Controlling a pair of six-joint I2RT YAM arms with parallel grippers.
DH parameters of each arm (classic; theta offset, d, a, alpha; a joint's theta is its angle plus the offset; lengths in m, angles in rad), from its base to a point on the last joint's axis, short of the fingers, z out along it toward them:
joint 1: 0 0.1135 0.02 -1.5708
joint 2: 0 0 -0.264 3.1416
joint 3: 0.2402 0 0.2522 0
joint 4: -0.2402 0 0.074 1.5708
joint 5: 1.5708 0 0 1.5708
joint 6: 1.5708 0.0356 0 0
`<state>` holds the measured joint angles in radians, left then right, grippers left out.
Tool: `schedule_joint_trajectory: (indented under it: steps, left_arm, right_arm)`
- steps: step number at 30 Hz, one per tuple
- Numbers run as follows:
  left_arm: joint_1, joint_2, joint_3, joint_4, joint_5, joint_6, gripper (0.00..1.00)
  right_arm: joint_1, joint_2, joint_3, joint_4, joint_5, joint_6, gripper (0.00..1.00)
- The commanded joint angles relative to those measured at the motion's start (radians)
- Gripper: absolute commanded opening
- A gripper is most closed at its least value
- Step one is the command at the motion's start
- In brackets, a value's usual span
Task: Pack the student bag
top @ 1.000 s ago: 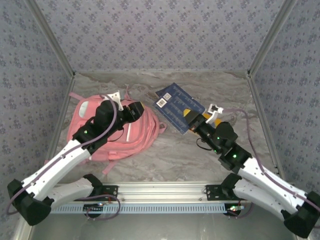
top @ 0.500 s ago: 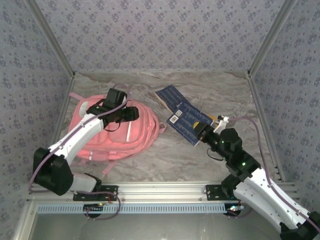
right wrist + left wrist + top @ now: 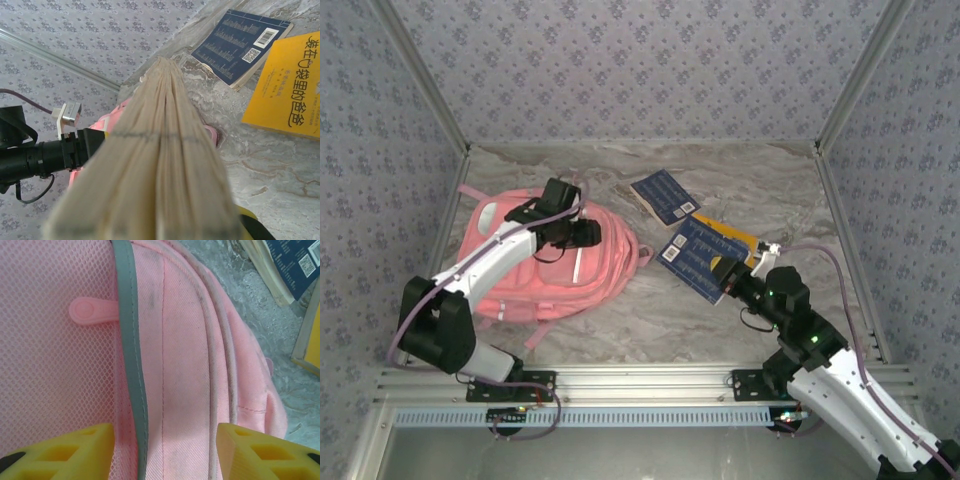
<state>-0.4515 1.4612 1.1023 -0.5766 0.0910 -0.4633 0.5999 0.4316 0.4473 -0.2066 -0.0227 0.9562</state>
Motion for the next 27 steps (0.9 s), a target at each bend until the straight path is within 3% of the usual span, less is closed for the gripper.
schedule_joint_trajectory:
  steps: [1, 10, 23, 27]
  left_arm:
    - [0.004, 0.012, -0.012, -0.003, 0.028, 0.015, 0.54]
    - [-0.019, 0.016, -0.030, 0.067, 0.127, -0.015, 0.41]
    - [-0.028, 0.056, -0.037, 0.031, 0.024, 0.000, 0.31]
    - [-0.028, 0.068, -0.037, 0.048, 0.057, 0.004, 0.18]
  right_arm:
    - [-0.005, -0.017, 0.005, 0.050, -0.024, 0.007, 0.00]
    - [-0.009, -0.009, -0.046, 0.102, -0.045, 0.036, 0.00]
    - [-0.012, 0.001, -0.048, 0.119, -0.062, 0.038, 0.00]
    - [-0.014, 0.001, -0.056, 0.124, -0.065, 0.039, 0.00]
